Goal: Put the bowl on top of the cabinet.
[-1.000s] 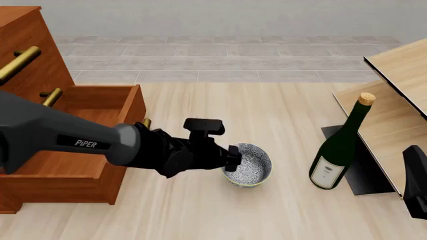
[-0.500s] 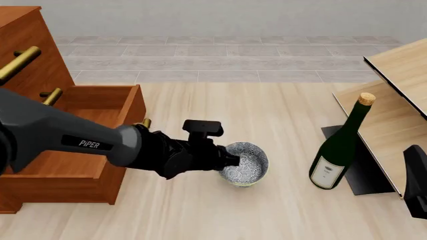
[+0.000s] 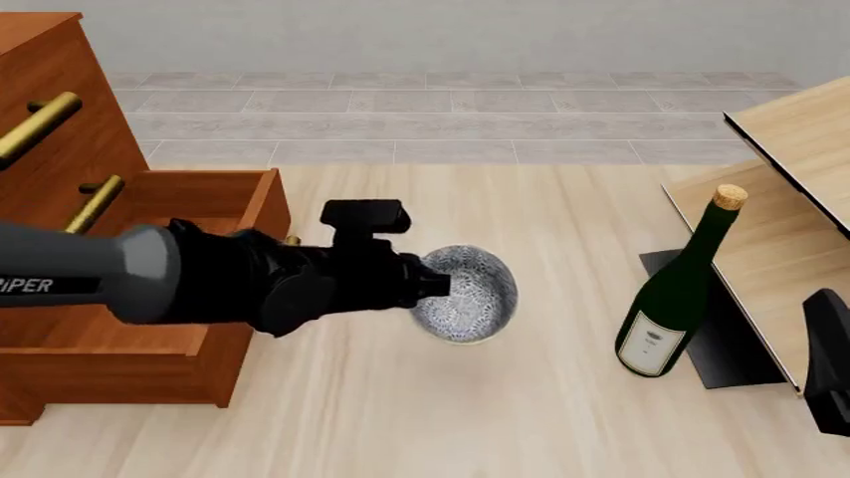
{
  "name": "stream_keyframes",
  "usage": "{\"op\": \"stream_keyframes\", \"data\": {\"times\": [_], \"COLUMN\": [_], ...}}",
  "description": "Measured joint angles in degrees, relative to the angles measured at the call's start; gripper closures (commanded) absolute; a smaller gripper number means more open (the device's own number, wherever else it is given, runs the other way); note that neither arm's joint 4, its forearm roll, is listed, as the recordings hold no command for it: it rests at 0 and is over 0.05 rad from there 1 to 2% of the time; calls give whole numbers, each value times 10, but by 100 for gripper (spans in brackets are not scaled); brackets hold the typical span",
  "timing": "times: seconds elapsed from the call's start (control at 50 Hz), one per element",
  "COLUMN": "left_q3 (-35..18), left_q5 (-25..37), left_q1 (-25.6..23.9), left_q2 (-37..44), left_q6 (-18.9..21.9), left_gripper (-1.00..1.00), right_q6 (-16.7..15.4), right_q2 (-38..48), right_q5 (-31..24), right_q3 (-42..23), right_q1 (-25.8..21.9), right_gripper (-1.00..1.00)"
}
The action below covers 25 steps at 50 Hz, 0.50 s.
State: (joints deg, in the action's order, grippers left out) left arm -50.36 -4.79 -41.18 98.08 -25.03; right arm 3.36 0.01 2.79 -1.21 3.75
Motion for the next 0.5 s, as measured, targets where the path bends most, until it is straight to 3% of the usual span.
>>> {"op": "stream_keyframes", "data": {"times": [0.5], "left_q3": [77], "left_q5": [51], "left_q1": [4], "left_q2": [-152], "left_q6": [-7], "left_gripper": [100], "right_q6": [0], "right_q2": [0], "right_q5": [-1], "right_q3": [-1], "right_q1": [1], "right_gripper": [-100]}}
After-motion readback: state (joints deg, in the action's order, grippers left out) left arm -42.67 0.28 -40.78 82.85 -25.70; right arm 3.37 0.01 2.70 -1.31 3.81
